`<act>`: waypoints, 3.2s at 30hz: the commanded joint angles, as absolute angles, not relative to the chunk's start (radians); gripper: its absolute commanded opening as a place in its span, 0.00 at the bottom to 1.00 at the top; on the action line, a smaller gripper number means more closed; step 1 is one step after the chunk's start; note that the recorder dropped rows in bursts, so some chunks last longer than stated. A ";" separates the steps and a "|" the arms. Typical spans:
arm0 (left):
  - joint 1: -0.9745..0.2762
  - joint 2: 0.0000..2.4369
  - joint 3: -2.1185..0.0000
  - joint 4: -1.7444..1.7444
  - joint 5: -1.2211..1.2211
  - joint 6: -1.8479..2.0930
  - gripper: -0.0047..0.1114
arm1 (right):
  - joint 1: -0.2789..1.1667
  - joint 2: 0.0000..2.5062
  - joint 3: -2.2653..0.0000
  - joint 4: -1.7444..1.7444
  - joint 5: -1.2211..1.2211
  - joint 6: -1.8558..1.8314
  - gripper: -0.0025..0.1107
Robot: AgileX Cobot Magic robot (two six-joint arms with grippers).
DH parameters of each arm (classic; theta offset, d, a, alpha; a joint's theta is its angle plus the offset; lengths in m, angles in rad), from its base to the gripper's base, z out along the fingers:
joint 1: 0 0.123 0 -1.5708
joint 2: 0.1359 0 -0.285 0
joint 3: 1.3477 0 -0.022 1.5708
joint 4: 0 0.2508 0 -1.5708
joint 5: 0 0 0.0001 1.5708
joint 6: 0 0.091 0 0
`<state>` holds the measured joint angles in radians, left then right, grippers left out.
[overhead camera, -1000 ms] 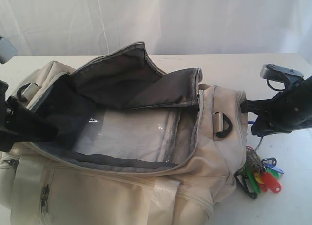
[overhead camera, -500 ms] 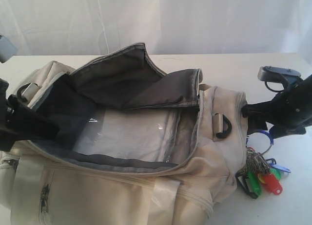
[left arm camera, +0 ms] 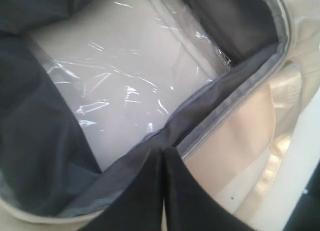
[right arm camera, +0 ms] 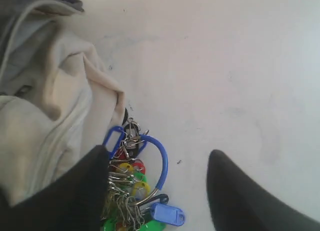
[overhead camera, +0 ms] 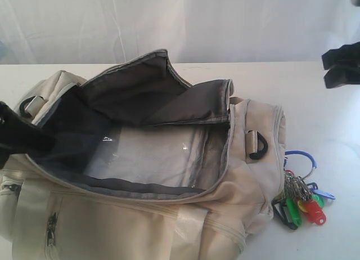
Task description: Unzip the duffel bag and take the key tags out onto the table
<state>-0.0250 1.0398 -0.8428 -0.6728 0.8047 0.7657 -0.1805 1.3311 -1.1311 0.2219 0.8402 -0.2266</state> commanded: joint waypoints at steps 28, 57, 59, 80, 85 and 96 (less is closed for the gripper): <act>-0.023 0.508 -0.896 -0.313 0.826 0.335 0.04 | -0.181 0.730 -0.997 0.226 0.826 -0.222 0.02; 0.154 0.031 -0.385 -0.574 0.111 0.362 0.04 | -0.181 0.730 -0.997 0.226 0.824 -0.222 0.02; 0.154 0.001 -0.291 -0.657 0.064 0.362 0.04 | -0.181 0.730 -0.997 0.226 0.824 -0.222 0.02; 0.148 0.000 0.000 -0.226 0.091 0.077 0.04 | -0.181 0.730 -0.997 0.226 0.822 -0.222 0.02; 0.148 0.000 0.000 -0.207 0.233 0.135 0.04 | -0.181 0.730 -0.997 0.226 0.822 -0.222 0.02; 0.146 0.000 0.000 -0.207 0.224 0.131 0.04 | -0.181 0.730 -0.997 0.226 0.822 -0.222 0.02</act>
<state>0.1529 0.0046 -0.0038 -0.2088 0.2285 0.1312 -0.1805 0.7356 -1.0044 0.2254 0.8347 -0.2255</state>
